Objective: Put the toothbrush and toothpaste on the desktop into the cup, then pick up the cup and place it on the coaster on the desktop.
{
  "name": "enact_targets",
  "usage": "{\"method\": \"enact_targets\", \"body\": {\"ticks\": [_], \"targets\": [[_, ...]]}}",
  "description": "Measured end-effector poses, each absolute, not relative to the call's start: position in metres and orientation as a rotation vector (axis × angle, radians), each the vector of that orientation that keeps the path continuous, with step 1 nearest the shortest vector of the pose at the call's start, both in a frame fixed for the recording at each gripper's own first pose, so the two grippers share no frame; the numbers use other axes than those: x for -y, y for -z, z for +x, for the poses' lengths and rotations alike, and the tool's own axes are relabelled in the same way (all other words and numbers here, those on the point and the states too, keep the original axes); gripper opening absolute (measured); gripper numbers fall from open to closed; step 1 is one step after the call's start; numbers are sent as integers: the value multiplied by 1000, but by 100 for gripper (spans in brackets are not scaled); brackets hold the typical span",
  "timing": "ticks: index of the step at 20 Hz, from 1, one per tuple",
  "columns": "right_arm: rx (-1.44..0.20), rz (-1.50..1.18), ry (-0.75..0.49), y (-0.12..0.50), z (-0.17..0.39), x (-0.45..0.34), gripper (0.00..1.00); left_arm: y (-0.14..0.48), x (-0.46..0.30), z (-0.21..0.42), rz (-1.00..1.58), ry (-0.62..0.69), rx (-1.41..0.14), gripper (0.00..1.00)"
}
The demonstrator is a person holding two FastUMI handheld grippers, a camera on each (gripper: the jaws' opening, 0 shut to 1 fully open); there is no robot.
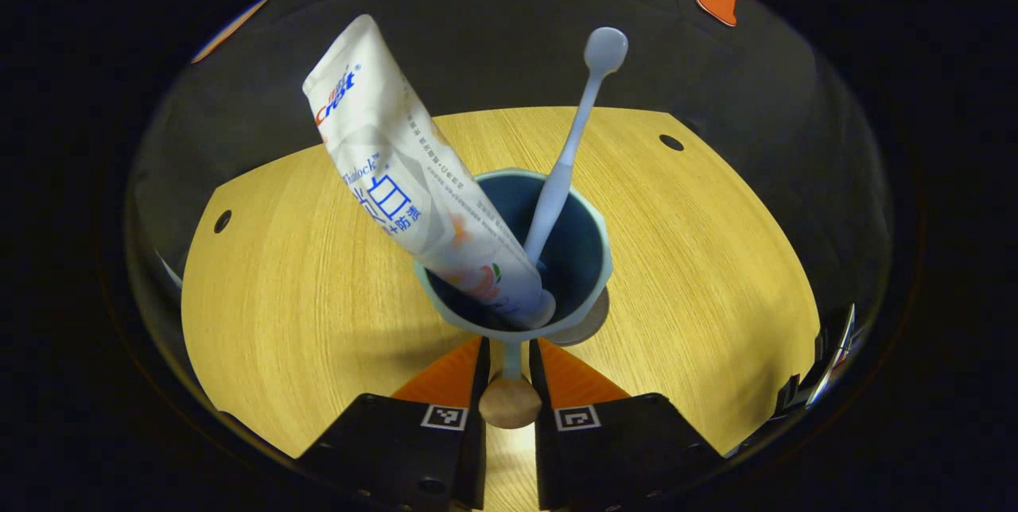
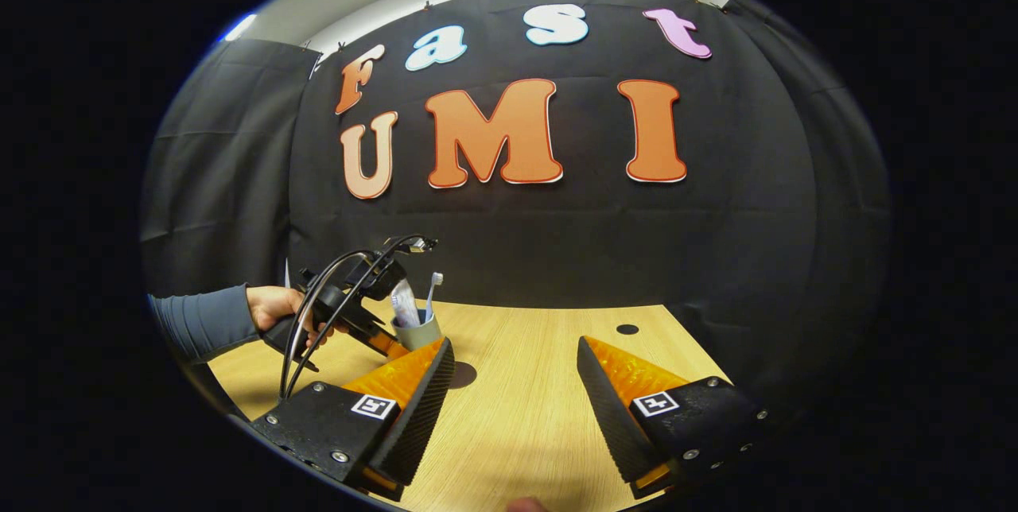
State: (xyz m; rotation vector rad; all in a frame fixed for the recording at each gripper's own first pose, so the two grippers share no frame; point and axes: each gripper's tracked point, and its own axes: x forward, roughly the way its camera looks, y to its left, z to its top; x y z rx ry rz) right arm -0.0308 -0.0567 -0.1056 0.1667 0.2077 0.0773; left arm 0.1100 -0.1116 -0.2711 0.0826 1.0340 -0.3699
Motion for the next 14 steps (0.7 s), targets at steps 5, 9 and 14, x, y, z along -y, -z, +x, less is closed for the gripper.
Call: {"method": "enact_targets", "body": {"ticks": [5,9,14], "targets": [[-225,175,-78,117,-34,59,92,263,106,112,88,399,-1062,25],[-244,180,-67,127,-35,64,93,252,102,117,137,401,-1089,25],[-250,199,-64,129,-25,61,93,221,102,124,166,414,-1003,79]]}}
